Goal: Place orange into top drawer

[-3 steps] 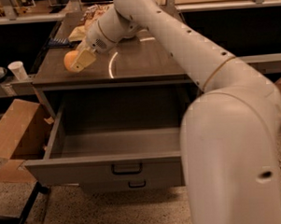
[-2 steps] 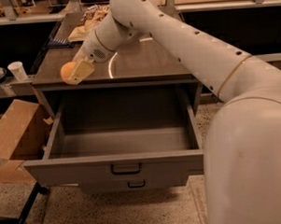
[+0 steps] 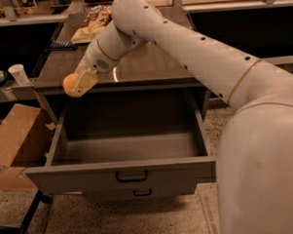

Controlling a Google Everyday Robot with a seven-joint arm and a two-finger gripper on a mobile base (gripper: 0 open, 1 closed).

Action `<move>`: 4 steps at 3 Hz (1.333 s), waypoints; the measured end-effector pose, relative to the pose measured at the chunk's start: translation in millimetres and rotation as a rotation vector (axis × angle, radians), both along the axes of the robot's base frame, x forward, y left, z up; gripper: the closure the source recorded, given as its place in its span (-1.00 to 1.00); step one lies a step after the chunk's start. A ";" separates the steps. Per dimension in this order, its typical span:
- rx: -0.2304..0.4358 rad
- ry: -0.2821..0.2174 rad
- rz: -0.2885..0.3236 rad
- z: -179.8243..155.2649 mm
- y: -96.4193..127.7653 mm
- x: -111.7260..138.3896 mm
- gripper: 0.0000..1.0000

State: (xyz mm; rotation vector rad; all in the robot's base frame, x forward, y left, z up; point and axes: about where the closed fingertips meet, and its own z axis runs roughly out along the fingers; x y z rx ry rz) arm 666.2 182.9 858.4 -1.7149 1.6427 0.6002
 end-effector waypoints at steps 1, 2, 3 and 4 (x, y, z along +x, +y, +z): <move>-0.029 0.013 0.017 -26.2 2.6 -29.9 1.00; -0.077 0.066 0.013 -68.6 -1.0 -59.5 1.00; -0.098 0.142 -0.009 -113.5 -8.6 -75.3 0.68; -0.105 0.193 -0.027 -145.8 -14.2 -75.4 0.21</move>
Offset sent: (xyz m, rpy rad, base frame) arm -0.0965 -0.0092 -0.1207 -0.1392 0.1332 0.0005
